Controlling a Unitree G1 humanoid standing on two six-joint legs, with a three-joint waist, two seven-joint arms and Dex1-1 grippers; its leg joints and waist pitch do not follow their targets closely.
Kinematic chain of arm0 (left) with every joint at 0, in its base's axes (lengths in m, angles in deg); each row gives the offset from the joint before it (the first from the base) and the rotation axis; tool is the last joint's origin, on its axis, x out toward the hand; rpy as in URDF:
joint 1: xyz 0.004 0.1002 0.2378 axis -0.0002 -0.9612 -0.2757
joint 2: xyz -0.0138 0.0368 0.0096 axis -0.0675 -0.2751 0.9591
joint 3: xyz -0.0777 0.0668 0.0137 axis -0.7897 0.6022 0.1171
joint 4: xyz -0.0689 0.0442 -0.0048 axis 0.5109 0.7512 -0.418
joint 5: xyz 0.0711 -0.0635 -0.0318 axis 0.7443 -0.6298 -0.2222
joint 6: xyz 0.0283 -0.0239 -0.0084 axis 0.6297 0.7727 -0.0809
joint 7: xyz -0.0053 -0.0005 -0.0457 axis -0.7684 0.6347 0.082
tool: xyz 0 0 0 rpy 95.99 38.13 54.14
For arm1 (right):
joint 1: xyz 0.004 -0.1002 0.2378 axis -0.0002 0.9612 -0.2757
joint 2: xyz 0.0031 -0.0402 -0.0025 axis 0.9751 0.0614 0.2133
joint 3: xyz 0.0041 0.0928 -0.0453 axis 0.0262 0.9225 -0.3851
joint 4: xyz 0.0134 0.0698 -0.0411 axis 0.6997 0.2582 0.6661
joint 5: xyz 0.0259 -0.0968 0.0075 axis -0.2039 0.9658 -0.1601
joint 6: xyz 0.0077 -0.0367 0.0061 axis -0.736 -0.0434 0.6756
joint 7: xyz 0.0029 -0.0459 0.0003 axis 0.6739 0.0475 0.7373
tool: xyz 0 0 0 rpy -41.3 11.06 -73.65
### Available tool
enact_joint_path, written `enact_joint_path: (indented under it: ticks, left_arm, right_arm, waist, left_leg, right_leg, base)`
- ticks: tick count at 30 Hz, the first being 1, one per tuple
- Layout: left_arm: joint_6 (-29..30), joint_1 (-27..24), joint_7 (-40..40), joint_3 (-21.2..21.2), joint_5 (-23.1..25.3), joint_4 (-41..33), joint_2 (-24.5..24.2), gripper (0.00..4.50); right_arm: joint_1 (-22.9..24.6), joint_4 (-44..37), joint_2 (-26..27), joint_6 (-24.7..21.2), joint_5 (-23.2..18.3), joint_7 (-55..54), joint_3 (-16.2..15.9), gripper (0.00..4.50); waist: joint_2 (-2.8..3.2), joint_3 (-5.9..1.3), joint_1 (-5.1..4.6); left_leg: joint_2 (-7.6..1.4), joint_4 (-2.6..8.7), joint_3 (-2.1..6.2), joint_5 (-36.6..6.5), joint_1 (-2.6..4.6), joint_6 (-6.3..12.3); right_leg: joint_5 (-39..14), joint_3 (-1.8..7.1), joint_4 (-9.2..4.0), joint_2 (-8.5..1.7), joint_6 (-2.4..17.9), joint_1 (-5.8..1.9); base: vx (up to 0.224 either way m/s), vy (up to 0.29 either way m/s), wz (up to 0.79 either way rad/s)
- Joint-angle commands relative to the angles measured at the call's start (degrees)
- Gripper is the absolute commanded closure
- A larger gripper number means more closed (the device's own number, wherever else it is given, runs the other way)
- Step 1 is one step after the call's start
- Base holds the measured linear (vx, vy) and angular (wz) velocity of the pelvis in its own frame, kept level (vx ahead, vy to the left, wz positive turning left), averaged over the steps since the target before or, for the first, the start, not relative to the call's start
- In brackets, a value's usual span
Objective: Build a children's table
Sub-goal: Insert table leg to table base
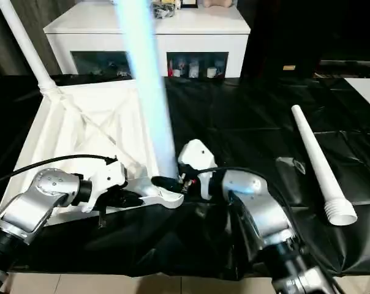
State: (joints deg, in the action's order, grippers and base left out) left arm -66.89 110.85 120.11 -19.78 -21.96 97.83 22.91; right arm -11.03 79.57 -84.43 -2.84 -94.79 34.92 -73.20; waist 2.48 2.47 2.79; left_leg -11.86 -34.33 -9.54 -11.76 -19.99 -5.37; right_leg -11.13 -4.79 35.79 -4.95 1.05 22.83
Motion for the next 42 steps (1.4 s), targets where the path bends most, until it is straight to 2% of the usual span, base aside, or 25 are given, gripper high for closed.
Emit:
enact_joint_path:
  ticks: [1,2,5,6,8,9,10,11,12,13,15,17,18,19,20,22,24,27,28,30,31,34,36,37,42]
  left_arm:
    - [-1.5,3.5,-1.7,-3.0,-0.2,-1.7,-0.3,4.5]
    - [-1.5,3.3,-2.2,-3.3,-0.2,-1.9,-0.2,4.5]
    - [-1.7,3.0,-2.9,-3.7,-0.4,-2.1,0.0,4.5]
    - [-2.0,2.5,-3.7,-4.4,-0.7,-2.7,0.3,4.5]
    - [-2.1,2.5,-3.8,-4.5,-0.8,-2.7,0.4,4.5]
    - [-2.6,2.2,-5.6,-6.0,-1.7,-3.5,1.3,4.5]
    - [-3.2,2.2,-6.7,-8.1,-3.7,-4.2,2.6,4.06]
    - [-3.4,2.1,-8.0,-10.0,-5.4,-4.9,3.6,3.95]
    - [-3.1,2.2,-8.3,-11.7,-7.4,-5.8,4.3,3.91]
    - [-3.1,2.2,-8.3,-11.7,-7.4,-5.8,4.3,3.82]
    - [-2.2,2.2,-8.6,-14.4,-10.7,-7.0,5.2,3.58]
    - [-2.0,2.3,-8.6,-14.7,-11.1,-7.1,5.3,3.44]
    - [0.4,4.0,-9.0,-19.8,-17.7,-7.5,6.9,3.44]
    - [1.4,4.9,-9.1,-21.8,-20.2,-7.4,7.6,3.31]
    - [2.5,5.9,-9.0,-23.0,-22.3,-7.4,8.2,3.11]
    - [4.2,7.5,-9.0,-23.9,-24.4,-7.6,9.3,3.08]
    - [4.9,8.1,-9.1,-24.2,-25.1,-7.9,9.9,2.93]
    - [8.3,10.5,-10.9,-25.2,-28.9,-8.4,12.5,2.67]
    - [10.5,12.0,-11.8,-25.3,-30.8,-8.7,14.2,2.61]
    - [10.7,13.4,-13.0,-24.2,-29.5,-7.3,15.4,2.55]
    - [10.5,13.6,-13.1,-23.9,-29.1,-7.0,15.5,2.37]
    - [10.0,14.2,-13.4,-22.9,-27.9,-6.0,15.7,2.17]
    - [9.8,14.8,-14.7,-22.3,-26.9,-5.2,16.6,1.86]
    - [9.8,15.1,-15.1,-22.2,-26.7,-5.1,17.0,1.86]
    - [9.5,15.2,-16.5,-22.9,-28.3,-6.3,18.7,1.41]
  right_arm:
    - [1.4,6.4,1.7,-5.7,-0.6,-0.5,-1.5,2.66]
    - [0.2,6.8,3.2,-6.7,-2.3,-2.1,0.7,2.66]
    - [-0.5,6.7,4.4,-7.7,-4.1,-3.2,2.7,2.66]
    - [-1.0,5.9,5.4,-9.2,-6.6,-3.9,5.0,2.66]
    - [-1.0,5.8,5.4,-9.3,-6.7,-3.9,5.1,2.66]
    - [-1.5,4.3,5.9,-10.9,-9.7,-4.4,7.6,2.66]
    - [-2.2,2.7,6.0,-12.2,-12.5,-4.6,9.9,2.66]
    - [-2.8,1.2,6.0,-12.9,-14.5,-4.7,11.6,2.66]
    - [-3.8,0.3,6.0,-13.3,-15.6,-4.8,13.1,2.66]
    - [-3.8,0.3,6.0,-13.3,-15.6,-4.8,13.1,2.66]
    - [-5.3,-0.5,6.1,-13.3,-16.3,-4.9,14.6,2.66]
    - [-5.4,-0.6,6.1,-13.3,-16.3,-4.9,14.6,2.66]
    - [-7.9,-0.7,5.9,-13.3,-16.3,-4.9,15.2,2.66]
    - [-8.9,-0.6,5.8,-13.4,-16.3,-4.8,15.3,2.66]
    - [-9.6,-0.2,5.6,-13.3,-16.1,-4.4,15.1,2.66]
    - [-10.6,0.7,5.1,-13.2,-15.3,-3.3,14.1,2.66]
    - [-11.0,1.1,4.8,-13.2,-15.0,-2.8,13.6,2.66]
    - [-12.0,2.3,3.4,-13.5,-13.0,-0.8,10.2,2.66]
    - [-12.7,3.2,2.8,-13.5,-11.5,0.2,8.0,2.66]
    - [-13.4,3.8,2.6,-13.1,-10.1,0.9,6.4,2.66]
    - [-13.5,3.9,2.7,-13.1,-10.0,0.9,6.2,2.66]
    - [-14.0,4.0,2.9,-13.2,-9.7,1.1,5.8,2.66]
    - [-14.7,4.0,3.0,-13.2,-9.6,1.2,5.5,2.66]
    - [-14.8,4.0,3.1,-13.2,-9.6,1.3,5.5,2.66]
    - [-15.7,4.8,2.5,-13.1,-9.4,1.7,5.0,2.66]
  waist:
    - [0.48,-2.66,0.18]
    - [0.44,-2.71,0.15]
    - [0.41,-2.77,0.18]
    - [0.49,-2.84,0.21]
    - [0.45,-3.0,0.23]
    - [0.41,-3.16,0.2]
    - [0.46,-3.55,0.37]
    - [0.62,-3.7,0.4]
    - [0.57,-4.02,0.62]
    - [0.56,-4.05,0.63]
    - [0.52,-4.0,0.61]
    - [0.39,-3.98,0.72]
    - [0.73,-3.84,0.57]
    - [0.76,-4.1,0.85]
    - [0.78,-4.06,0.8]
    - [0.57,-3.83,0.99]
    - [0.67,-3.77,1.26]
    - [0.71,-3.95,1.5]
    - [0.68,-3.96,1.67]
    - [0.88,-4.0,1.86]
    - [0.61,-3.91,1.81]
    - [0.6,-3.98,2.13]
    - [0.71,-4.13,2.07]
    - [0.66,-4.13,2.08]
    - [0.61,-4.17,2.21]
  left_leg:
    - [-0.97,5.11,0.52,-16.9,-0.36,0.06]
    - [-0.97,5.05,0.46,-17.2,-0.09,0.03]
    - [-1.05,5.11,0.49,-16.3,-0.18,-0.29]
    - [-1.08,5.1,0.49,-15.9,-0.18,-0.38]
    - [-1.03,4.98,0.41,-14.7,-0.22,-0.29]
    - [-1.06,4.88,0.41,-13.4,-0.29,-0.11]
    - [-1.01,4.44,0.23,-10.8,-0.16,0.19]
    - [-0.97,4.28,0.24,-9.2,-0.37,0.41]
    - [-0.89,3.94,0.27,-5.9,-0.72,1.2]
    - [-0.81,3.78,0.26,-4.5,-1.03,1.8]
    - [-0.62,3.67,0.13,-4.3,-1.03,2.5]
    - [-0.6,3.47,0.03,-2.4,-1.1,3.39]
    - [-0.42,3.38,-0.19,-3.0,-1.07,3.05]
    - [-0.53,3.31,-0.25,-3.3,-0.68,2.95]
    - [-0.5,3.24,-0.24,-2.7,-0.83,3.0]
    - [-0.56,3.38,-0.34,-4.5,-0.69,2.75]
    - [-0.62,3.38,-0.39,-5.2,-0.59,2.57]
    - [-0.59,3.18,-0.33,-4.1,-0.72,2.1]
    - [-0.54,3.09,-0.32,-3.7,-0.85,2.1]
    - [-0.55,3.0,-0.29,-3.9,-0.88,2.29]
    - [-0.53,3.05,-0.31,-4.0,-0.92,2.42]
    - [-0.51,2.97,-0.22,-3.4,-1.0,2.76]
    - [-0.51,2.81,-0.17,-2.6,-0.99,2.91]
    - [-0.5,2.8,-0.13,-2.4,-1.03,3.0]
    - [-0.6,2.76,-0.12,-2.8,-0.97,3.52]
  right_leg:
    - [-17.9,2.89,-5.32,-3.03,9.8,-2.64]
    - [-18.3,2.99,-5.41,-3.07,9.8,-2.42]
    - [-17.1,2.98,-5.32,-3.05,10.0,-2.48]
    - [-16.0,2.95,-5.2,-3.02,10.1,-2.55]
    - [-13.7,2.99,-5.01,-2.99,10.6,-2.66]
    - [-11.4,2.98,-4.71,-2.98,11.2,-2.84]
    - [-6.6,3.06,-4.27,-2.95,12.2,-2.91]
    - [-3.8,3.04,-3.83,-2.87,12.9,-3.07]
    - [1.4,2.86,-3.3,-2.89,14.1,-3.28]
    - [4.6,2.73,-3.04,-2.85,15.2,-3.44]
    - [4.3,2.58,-3.0,-2.73,15.4,-3.38]
    - [5.0,2.65,-2.89,-2.6,15.1,-3.32]
    - [3.7,2.61,-2.9,-2.57,15.2,-3.17]
    - [3.2,2.67,-2.98,-2.56,15.3,-3.04]
    - [4.0,2.73,-2.78,-2.51,15.5,-3.08]
    - [1.8,2.63,-3.04,-2.39,15.2,-2.95]
    - [0.4,2.69,-3.17,-2.5,14.9,-2.92]
    - [1.4,2.65,-2.97,-2.49,14.9,-3.16]
    - [2.1,2.64,-2.9,-2.47,15.0,-3.2]
    - [2.3,2.66,-2.88,-2.56,15.1,-3.19]
    - [2.2,2.63,-3.04,-2.43,14.9,-3.19]
    - [1.8,2.63,-2.99,-2.52,14.1,-3.4]
    - [3.1,2.59,-2.88,-2.46,14.2,-3.39]
    - [3.5,2.58,-2.85,-2.48,14.2,-3.44]
    - [3.6,2.53,-2.82,-2.47,14.7,-3.37]
  base:
    - [0.0,0.0,0.0]
    - [0.0,0.0,0.0]
    - [0.0,0.0,0.0]
    - [0.0,0.0,0.0]
    - [0.0,0.0,0.0]
    - [0.0,0.0,0.0]
    - [0.0,0.0,0.0]
    - [0.0,0.0,0.0]
    - [0.0,0.0,0.0]
    - [0.0,0.0,0.0]
    - [0.0,0.0,0.0]
    - [0.0,0.0,0.0]
    - [0.0,0.0,0.0]
    - [0.0,0.0,0.0]
    - [0.0,0.0,0.0]
    - [0.0,0.0,0.0]
    - [0.0,0.0,0.0]
    - [0.0,0.0,0.0]
    - [0.0,0.0,0.0]
    - [0.0,0.0,0.0]
    - [0.0,0.0,0.0]
    - [0.0,0.0,0.0]
    - [0.0,0.0,0.0]
    - [0.0,0.0,0.0]
    - [0.0,0.0,0.0]
